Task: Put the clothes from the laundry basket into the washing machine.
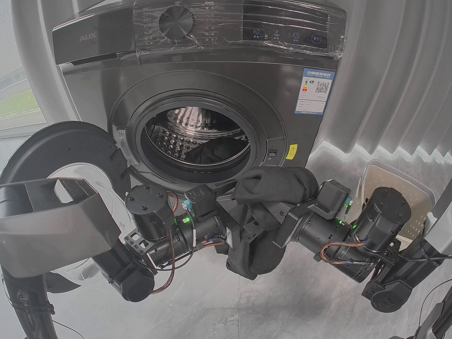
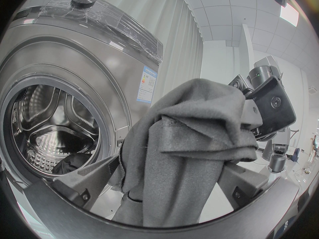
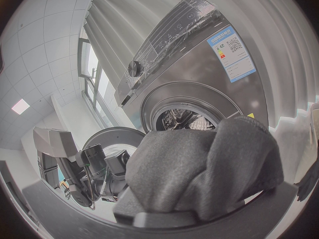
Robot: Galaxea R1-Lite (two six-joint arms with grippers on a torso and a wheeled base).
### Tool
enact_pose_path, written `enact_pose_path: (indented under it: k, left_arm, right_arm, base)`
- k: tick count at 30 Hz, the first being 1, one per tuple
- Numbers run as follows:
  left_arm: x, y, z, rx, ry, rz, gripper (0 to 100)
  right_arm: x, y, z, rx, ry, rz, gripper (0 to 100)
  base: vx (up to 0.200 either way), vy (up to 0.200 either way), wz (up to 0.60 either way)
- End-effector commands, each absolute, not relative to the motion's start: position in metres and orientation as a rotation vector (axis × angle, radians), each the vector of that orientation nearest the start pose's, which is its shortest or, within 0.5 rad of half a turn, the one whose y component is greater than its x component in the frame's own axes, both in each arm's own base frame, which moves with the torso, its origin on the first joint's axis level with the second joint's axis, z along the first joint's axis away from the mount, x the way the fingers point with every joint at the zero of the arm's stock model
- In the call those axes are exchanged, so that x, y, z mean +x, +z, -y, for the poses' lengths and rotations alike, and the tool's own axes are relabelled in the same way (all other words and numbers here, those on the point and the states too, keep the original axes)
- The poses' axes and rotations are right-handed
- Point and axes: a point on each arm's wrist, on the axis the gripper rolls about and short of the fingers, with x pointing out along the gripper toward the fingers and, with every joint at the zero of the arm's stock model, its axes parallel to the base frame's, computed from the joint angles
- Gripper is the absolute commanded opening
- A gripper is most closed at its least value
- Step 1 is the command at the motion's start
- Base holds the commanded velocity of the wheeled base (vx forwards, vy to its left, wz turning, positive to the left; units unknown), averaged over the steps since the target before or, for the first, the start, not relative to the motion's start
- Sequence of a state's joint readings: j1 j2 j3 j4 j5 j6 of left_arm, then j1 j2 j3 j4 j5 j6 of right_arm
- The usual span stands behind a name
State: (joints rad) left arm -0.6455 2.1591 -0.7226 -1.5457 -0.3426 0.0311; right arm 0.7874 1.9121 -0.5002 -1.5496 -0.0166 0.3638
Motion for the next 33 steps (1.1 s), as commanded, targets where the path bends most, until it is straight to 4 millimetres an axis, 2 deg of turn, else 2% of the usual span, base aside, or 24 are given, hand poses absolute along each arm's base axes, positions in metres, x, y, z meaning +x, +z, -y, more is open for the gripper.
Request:
enact_pose_path:
  k: [1,7,20,21,28,31,33]
  left_arm:
    - [0.286,0.094,0.228,0.014,-0.993,0.119,100]
    - [0.291,0.077,0.231,0.022,-0.994,0.074,100]
    - [0.298,0.071,0.234,0.021,-0.987,0.074,100]
    - [0.298,0.071,0.234,0.021,-0.987,0.074,0]
    - [0.296,0.072,0.232,0.021,-0.984,0.071,0]
    - [0.294,0.079,0.233,0.016,-0.988,0.089,0]
    - [0.290,0.091,0.231,0.012,-0.990,0.118,0]
  right_arm:
    - [0.214,0.136,-0.217,0.400,0.792,-0.014,0]
    - [0.213,0.139,-0.217,0.404,0.796,-0.004,0]
    - [0.213,0.139,-0.217,0.405,0.796,-0.003,0]
    - [0.213,0.139,-0.217,0.405,0.796,-0.003,0]
    - [0.216,0.142,-0.214,0.410,0.785,0.013,0]
    - [0.218,0.143,-0.212,0.408,0.777,0.015,0]
    - [0.222,0.143,-0.209,0.410,0.759,0.021,0]
  base:
    - [0.000,0.000,0.00]
    - [0.000,0.000,0.00]
    - [0.000,0.000,0.00]
    - [0.000,0.000,0.00]
    - [0.000,0.000,0.00]
    - [0.000,0.000,0.00]
    - [0.000,0.000,0.00]
